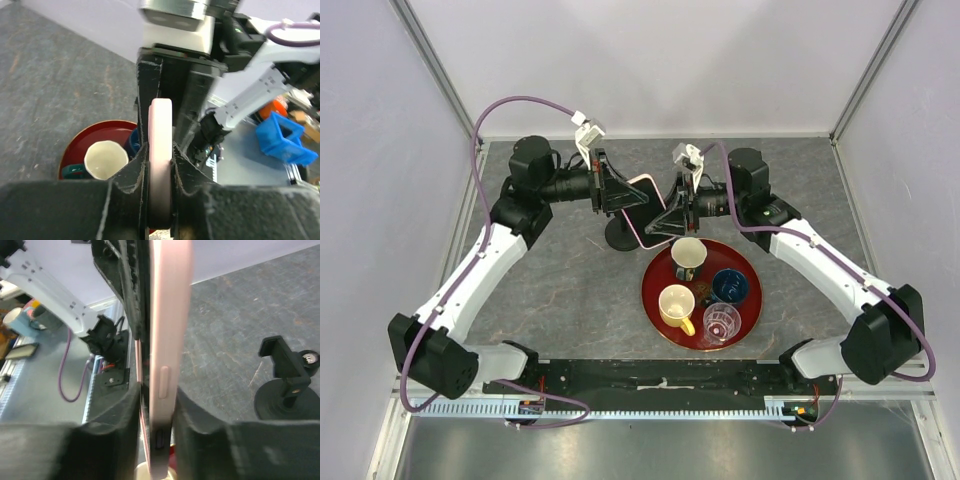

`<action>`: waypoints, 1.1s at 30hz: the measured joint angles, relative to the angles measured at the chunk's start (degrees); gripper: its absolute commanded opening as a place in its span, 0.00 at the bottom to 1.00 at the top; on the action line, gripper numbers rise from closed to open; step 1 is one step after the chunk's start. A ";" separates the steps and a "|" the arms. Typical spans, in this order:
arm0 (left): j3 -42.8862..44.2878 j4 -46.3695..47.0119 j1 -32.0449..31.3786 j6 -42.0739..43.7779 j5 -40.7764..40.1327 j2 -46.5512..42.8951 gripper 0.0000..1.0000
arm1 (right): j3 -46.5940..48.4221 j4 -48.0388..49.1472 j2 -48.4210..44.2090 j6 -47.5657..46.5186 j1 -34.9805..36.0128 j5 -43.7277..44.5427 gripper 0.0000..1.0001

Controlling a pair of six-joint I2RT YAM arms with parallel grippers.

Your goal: Place the phone on the phone stand

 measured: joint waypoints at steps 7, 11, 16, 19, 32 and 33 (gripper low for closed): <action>-1.84 -5.62 1.55 0.81 -16.39 -5.25 0.02 | 0.24 0.61 -0.50 -2.38 0.11 11.69 0.88; -7.74 -3.91 6.67 -0.13 -26.25 -13.77 0.02 | 0.04 2.27 -1.68 -2.38 0.00 26.77 0.81; -11.61 -2.67 11.65 -0.87 -38.58 -22.43 0.02 | 0.83 2.97 0.04 -3.98 2.82 41.99 0.66; -11.61 -2.73 12.50 -0.92 -44.30 -23.91 0.02 | 1.84 2.27 3.04 -6.21 8.15 48.68 0.64; -11.58 -9.92 13.92 -1.01 -59.01 -22.93 0.02 | 13.20 -12.46 11.13 -7.61 15.96 58.69 0.43; -11.58 -10.10 13.92 -1.01 -59.14 -22.86 0.02 | 15.17 -13.94 12.22 -7.50 16.81 60.48 0.43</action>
